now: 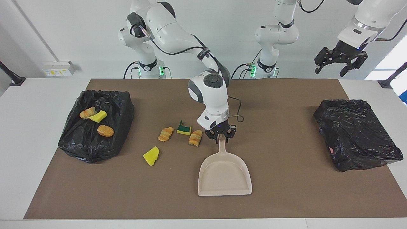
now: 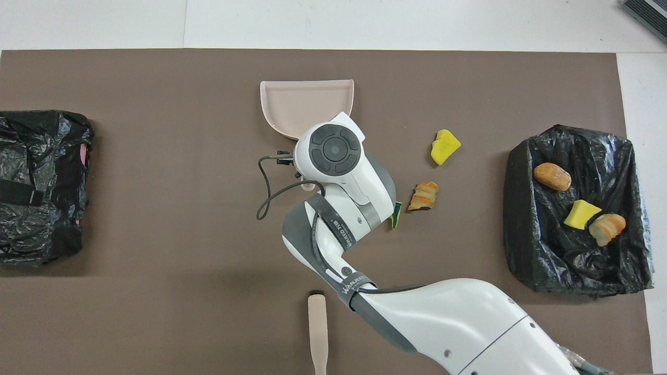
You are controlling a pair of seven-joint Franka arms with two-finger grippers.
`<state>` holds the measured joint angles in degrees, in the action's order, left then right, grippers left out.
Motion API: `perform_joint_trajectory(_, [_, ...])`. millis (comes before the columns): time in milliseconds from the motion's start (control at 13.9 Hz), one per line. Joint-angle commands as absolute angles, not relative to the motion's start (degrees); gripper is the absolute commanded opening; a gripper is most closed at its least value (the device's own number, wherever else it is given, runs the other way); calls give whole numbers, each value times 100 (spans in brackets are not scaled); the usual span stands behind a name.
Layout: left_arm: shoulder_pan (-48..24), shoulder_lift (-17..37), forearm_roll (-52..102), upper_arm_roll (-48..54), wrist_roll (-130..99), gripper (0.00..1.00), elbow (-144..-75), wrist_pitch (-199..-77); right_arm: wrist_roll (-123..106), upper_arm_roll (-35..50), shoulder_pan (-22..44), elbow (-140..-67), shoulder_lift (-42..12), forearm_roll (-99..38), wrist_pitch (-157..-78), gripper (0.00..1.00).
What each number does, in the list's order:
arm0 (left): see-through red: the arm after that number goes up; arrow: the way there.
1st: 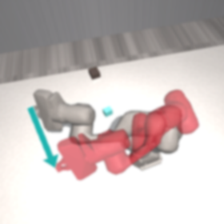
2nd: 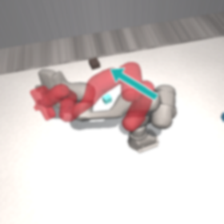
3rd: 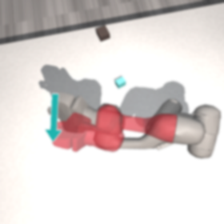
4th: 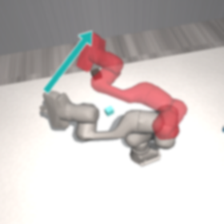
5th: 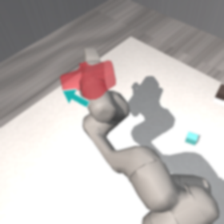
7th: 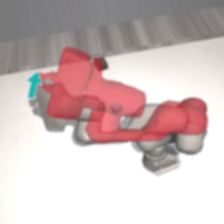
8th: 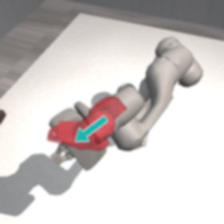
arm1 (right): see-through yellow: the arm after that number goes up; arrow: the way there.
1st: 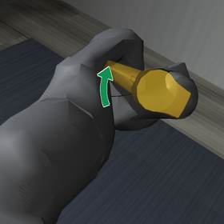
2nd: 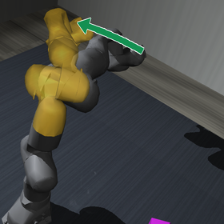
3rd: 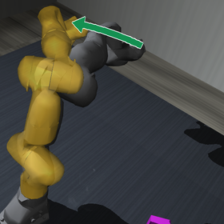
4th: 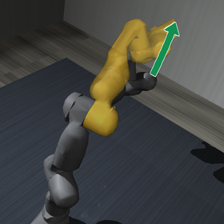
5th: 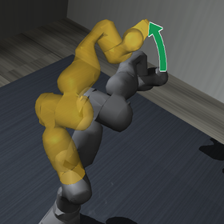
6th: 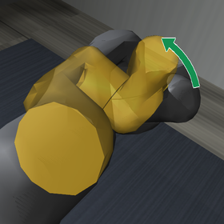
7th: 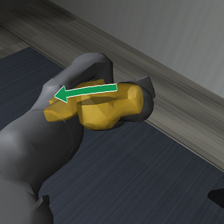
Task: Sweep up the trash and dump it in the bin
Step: 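Return the dustpan with the right gripper to the table center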
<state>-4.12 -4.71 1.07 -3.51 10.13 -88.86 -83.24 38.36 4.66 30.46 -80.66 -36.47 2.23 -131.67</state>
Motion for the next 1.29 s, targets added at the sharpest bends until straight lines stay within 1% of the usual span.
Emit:
perform_joint_trajectory(0, [-413,-589,105,-361,1046,100,-9009,-8297,3832,483,3049,-8033,-3464,176,-13131,100])
perform_joint_trajectory(216, [-422,-580,105,-360,1046,100,-9009,-8340,3815,510,2980,-8164,-3174,89,-13078,100])
perform_joint_trajectory(359, [-422,-571,105,-360,1046,100,-9009,-8420,3814,510,2945,-8401,-2815,62,-12816,100])
perform_joint_trajectory(575, [-413,-545,97,-360,1037,100,-8991,-8832,3814,510,2866,-8543,-2278,44,-11834,100])
perform_joint_trajectory(719, [-413,-458,79,-360,1055,100,-8913,-8886,3806,510,2786,-8586,-1962,44,-11183,100])
perform_joint_trajectory(791, [-430,-422,70,-360,1055,100,-8860,-8877,3814,510,2795,-8778,-1734,44,-10988,100])
perform_joint_trajectory(934, [-422,-256,105,-360,1055,100,-8772,-8886,3823,510,2865,-9462,-1198,-78,-10986,100])
perform_joint_trajectory(1078, [-448,51,132,-343,1046,100,-8395,-8877,3806,510,2952,-10078,-837,-447,-11100,100])
perform_joint_trajectory(1222, [-501,394,114,-282,1028,100,-8044,-8886,3814,518,3049,-10693,-529,-553,-11520,100])
